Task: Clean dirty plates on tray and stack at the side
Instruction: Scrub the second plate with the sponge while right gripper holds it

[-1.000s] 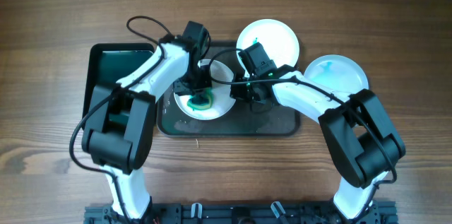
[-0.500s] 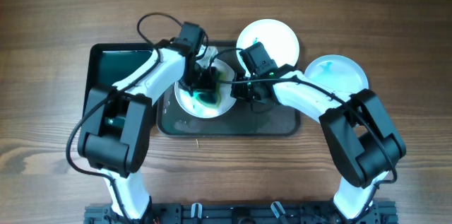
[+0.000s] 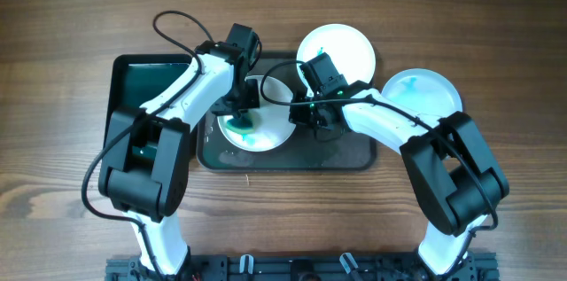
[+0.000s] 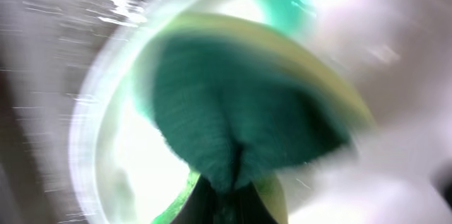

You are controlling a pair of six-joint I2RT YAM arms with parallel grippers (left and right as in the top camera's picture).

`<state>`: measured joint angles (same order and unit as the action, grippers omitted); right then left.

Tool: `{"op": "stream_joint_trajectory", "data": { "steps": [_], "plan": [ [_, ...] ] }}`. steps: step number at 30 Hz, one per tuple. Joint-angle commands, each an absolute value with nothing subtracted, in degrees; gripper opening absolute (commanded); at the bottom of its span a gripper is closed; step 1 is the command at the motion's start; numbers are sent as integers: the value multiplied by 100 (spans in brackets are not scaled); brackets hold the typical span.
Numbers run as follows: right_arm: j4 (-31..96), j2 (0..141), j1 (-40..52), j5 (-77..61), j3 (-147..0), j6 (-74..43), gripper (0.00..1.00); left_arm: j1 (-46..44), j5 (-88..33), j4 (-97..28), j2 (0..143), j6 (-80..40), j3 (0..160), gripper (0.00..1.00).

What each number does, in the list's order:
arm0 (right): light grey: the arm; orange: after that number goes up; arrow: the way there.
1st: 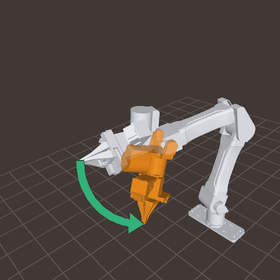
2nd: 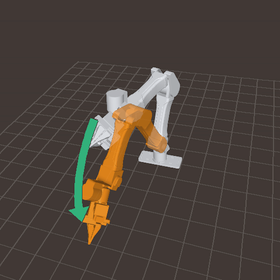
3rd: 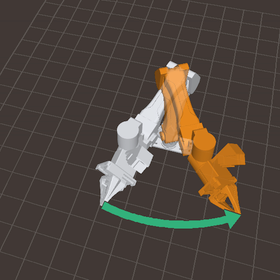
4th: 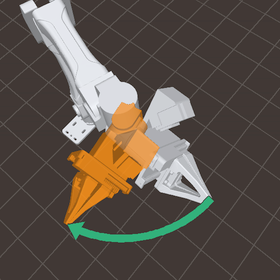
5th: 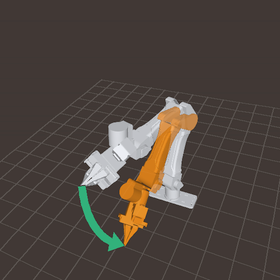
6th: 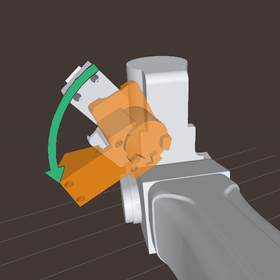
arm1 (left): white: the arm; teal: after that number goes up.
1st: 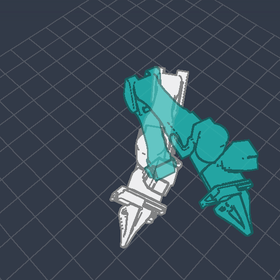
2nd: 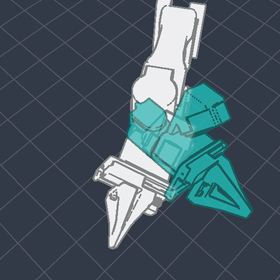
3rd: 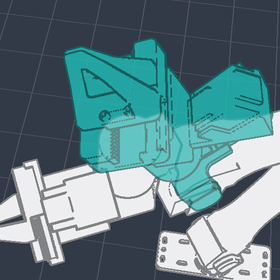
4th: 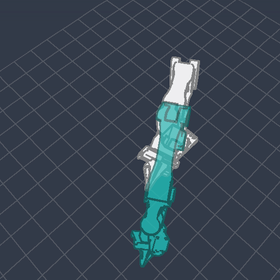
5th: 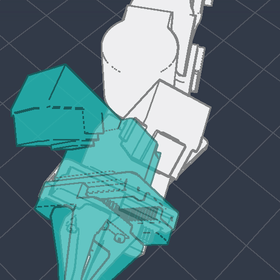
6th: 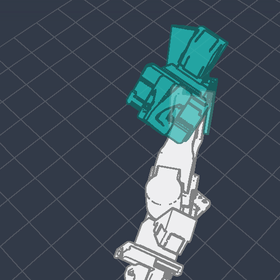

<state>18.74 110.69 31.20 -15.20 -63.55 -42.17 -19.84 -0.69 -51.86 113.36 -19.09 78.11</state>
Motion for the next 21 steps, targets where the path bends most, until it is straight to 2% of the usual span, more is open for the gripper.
{"op": "stream_joint_trajectory", "data": {
  "steps": [1,4,9,11,14,18,21],
  "plan": [
    [1846,11229,3085,-1798,-6427,-4099,4,-1977,-2265,-5207,11413,-812,7872,4],
    [1896,11229,2998,-2137,-6427,-4045,4,-1970,-1833,-5054,11417,-965,7872,4],
    [1916,11229,2971,-2189,-6427,-4042,4,-1970,635,-4578,11424,-2324,7870,4],
    [1916,11229,2971,-2189,-6427,-4005,4,-1970,1090,-4578,11439,-2569,7870,4],
    [1916,11229,2969,-2193,-6427,-3983,4,-1979,913,-4698,11456,-2602,7771,4],
    [1918,11229,2873,-2519,-6418,-3778,4,-2003,19,-4912,11459,-2580,7456,4],
    [1918,11231,2696,-2845,-6401,-3575,4,-2014,-1365,-5022,11459,-2421,7157,4]
  ]
}}
